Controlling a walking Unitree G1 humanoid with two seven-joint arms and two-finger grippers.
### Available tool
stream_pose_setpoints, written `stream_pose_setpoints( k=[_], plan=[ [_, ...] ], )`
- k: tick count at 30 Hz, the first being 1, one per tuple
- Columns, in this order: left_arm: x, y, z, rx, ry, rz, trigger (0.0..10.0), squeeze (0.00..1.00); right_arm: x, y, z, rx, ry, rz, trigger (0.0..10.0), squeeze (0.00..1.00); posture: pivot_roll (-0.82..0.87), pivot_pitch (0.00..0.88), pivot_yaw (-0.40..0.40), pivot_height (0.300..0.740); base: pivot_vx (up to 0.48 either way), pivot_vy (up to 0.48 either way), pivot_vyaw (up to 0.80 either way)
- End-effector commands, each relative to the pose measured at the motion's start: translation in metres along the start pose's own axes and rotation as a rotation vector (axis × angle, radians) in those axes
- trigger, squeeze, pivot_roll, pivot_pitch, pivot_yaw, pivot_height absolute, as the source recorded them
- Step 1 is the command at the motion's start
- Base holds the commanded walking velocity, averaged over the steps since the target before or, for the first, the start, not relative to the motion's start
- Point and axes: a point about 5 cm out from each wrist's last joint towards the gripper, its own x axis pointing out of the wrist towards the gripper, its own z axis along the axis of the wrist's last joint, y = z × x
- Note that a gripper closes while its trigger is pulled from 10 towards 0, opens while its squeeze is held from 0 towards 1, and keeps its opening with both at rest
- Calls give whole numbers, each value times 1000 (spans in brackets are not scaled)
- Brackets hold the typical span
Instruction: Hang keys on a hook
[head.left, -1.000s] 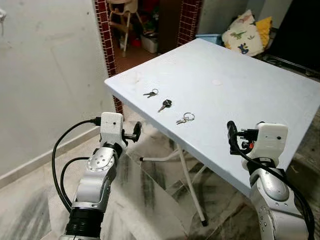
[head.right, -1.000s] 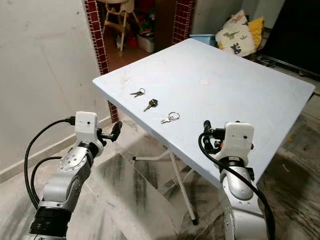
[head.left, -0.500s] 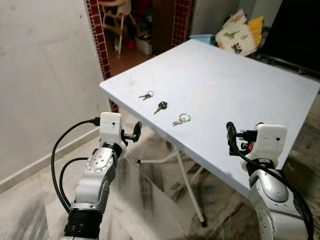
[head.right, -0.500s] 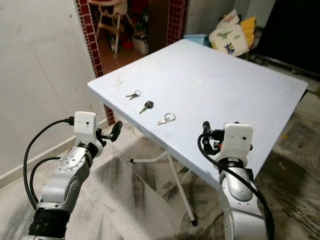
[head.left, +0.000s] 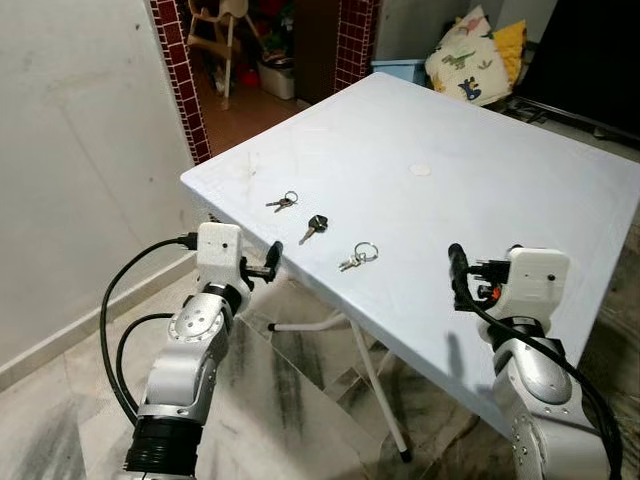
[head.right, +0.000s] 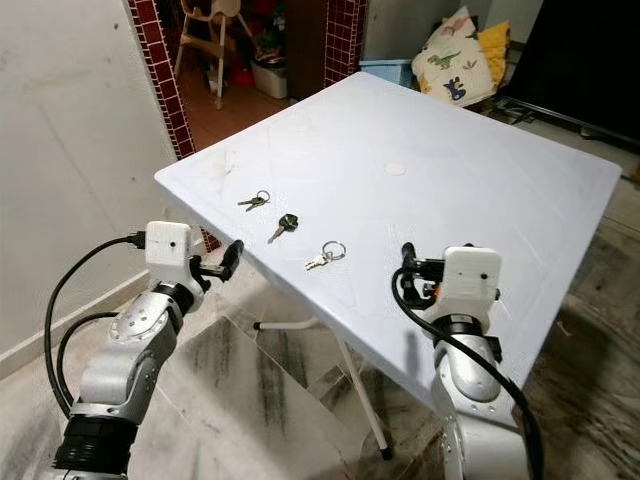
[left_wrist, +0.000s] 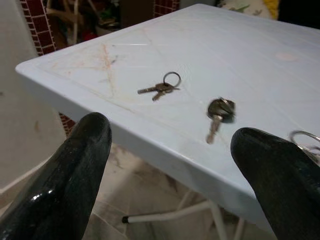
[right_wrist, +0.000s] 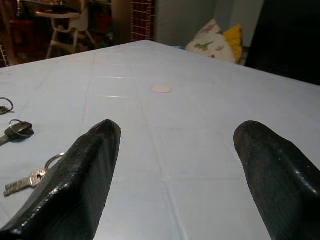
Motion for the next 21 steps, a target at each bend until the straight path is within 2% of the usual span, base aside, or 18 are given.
stream_pose_setpoints(
  k=[1, 21],
  plan=[
    [1, -8, 2, -8, -2, -19, 10000, 0, -2, -8, -1, -16, -1, -23, 10000, 0, -11, 0, -28, 740, 0, 0, 0],
    [3, -9, 3, -16, -6, -10, 10000, 0, -2, -1, -1, -1, 3, 7, 10000, 0, -11, 0, -28, 740, 0, 0, 0]
  ],
)
